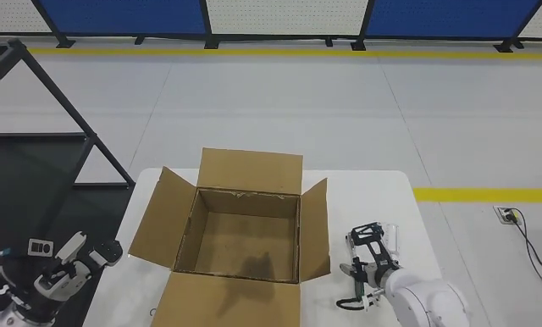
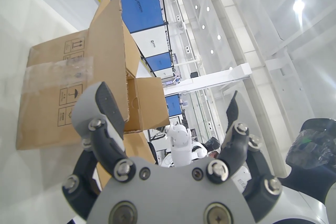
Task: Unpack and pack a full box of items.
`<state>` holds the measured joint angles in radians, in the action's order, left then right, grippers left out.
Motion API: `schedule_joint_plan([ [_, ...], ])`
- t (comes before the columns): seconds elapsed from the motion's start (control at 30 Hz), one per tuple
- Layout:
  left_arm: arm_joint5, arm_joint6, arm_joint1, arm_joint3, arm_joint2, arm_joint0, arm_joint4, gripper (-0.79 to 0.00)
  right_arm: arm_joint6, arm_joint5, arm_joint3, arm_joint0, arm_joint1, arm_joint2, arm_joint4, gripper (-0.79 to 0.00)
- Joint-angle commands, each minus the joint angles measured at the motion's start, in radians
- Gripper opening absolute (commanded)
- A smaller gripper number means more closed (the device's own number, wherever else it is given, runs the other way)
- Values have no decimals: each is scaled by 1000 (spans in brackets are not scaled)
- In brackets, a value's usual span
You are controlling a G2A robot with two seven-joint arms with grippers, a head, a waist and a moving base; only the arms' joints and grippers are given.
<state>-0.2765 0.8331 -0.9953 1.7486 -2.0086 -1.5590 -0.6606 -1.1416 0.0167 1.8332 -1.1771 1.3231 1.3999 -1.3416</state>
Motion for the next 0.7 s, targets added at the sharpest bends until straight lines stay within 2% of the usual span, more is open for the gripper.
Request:
schedule_joint_plan([
  [0.0,0,0,0,-4,-1,0,-4,0,-12,-17,-49,33,2,-17,-13,-348],
  [0.07,0,0,-1,-8,-2,1,-5,0,-18,-25,-87,58,3,-30,-23,-459],
  [0.27,-1,2,-2,-12,1,3,-3,0,-35,-43,-173,107,6,-43,-20,-496],
  [0.67,-1,-9,-4,-24,9,10,4,0,-40,-28,-260,150,7,-46,44,-489],
])
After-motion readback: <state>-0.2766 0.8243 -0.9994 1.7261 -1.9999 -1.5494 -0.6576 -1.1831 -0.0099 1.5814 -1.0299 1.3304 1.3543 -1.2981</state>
